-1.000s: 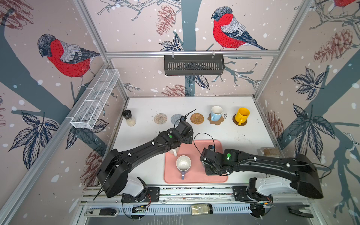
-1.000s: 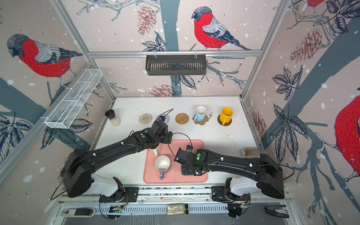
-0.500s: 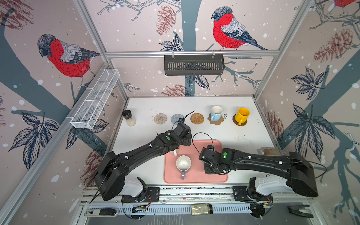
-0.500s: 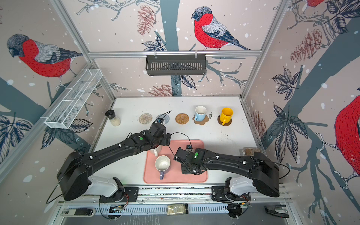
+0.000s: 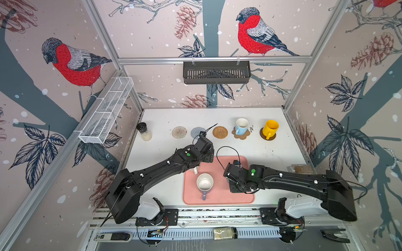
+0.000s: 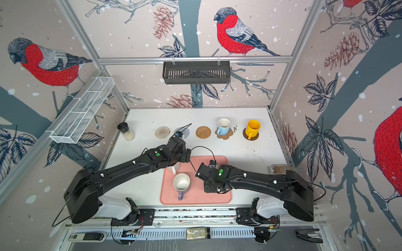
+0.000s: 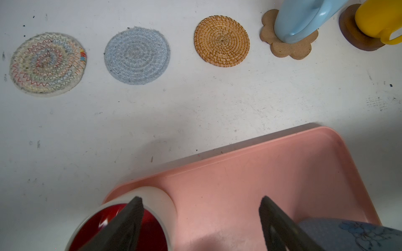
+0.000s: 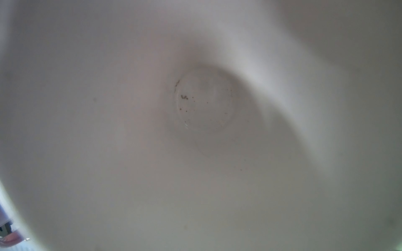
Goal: Place cups on coasters
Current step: Pick up the cup from the tray.
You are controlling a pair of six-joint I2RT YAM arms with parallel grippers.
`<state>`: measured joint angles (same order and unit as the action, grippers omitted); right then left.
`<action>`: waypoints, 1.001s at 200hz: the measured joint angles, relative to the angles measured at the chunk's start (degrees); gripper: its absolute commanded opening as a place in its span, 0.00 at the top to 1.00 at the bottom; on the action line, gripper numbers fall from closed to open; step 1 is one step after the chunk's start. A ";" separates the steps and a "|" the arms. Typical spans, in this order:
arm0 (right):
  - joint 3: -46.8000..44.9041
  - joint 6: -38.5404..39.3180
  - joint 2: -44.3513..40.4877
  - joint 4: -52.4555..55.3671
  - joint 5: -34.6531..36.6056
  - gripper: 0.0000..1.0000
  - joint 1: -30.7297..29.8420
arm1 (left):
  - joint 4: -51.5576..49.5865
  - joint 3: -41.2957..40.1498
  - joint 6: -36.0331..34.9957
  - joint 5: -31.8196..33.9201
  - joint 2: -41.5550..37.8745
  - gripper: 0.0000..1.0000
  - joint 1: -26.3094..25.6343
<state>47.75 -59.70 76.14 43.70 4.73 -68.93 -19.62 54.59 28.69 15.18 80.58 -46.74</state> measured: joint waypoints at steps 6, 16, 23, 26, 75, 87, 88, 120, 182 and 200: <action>0.00 0.09 0.00 0.00 0.04 0.97 0.00 | 0.00 0.02 0.00 0.00 0.07 0.15 0.00; 0.11 0.26 0.00 0.13 0.24 0.97 -0.02 | -0.13 0.15 0.02 -0.02 0.15 0.15 0.00; 0.35 0.50 0.00 0.42 0.55 0.98 -0.02 | -0.20 0.22 0.02 0.00 0.15 0.15 0.00; 0.48 0.72 -0.02 0.52 0.74 0.98 -0.02 | -0.22 0.24 0.02 0.00 0.15 0.15 0.00; 3.48 2.82 -1.16 1.79 3.91 0.98 0.98 | -1.70 1.79 0.00 0.33 -0.22 0.15 0.00; 4.02 3.78 -1.14 2.01 4.11 0.98 1.75 | -3.48 3.08 -0.02 0.57 -0.33 0.15 0.04; 4.11 4.00 -1.14 2.05 4.15 0.98 1.86 | -3.50 3.17 -0.02 0.59 -0.35 0.15 0.04; 6.16 7.37 -1.07 2.47 4.63 0.98 4.72 | -4.35 4.66 -0.26 1.68 -2.60 0.11 0.04; 12.96 16.39 2.78 2.91 5.81 0.98 12.35 | -7.96 3.74 -1.75 3.23 -8.48 0.04 2.99; 15.96 19.04 4.96 3.08 5.95 0.98 14.80 | -8.11 3.21 -2.16 3.04 -9.79 0.03 4.02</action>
<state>63.70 -40.66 81.10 46.78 10.68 -54.13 -27.73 57.80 26.52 18.22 70.78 -42.72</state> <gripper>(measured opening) 0.174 0.966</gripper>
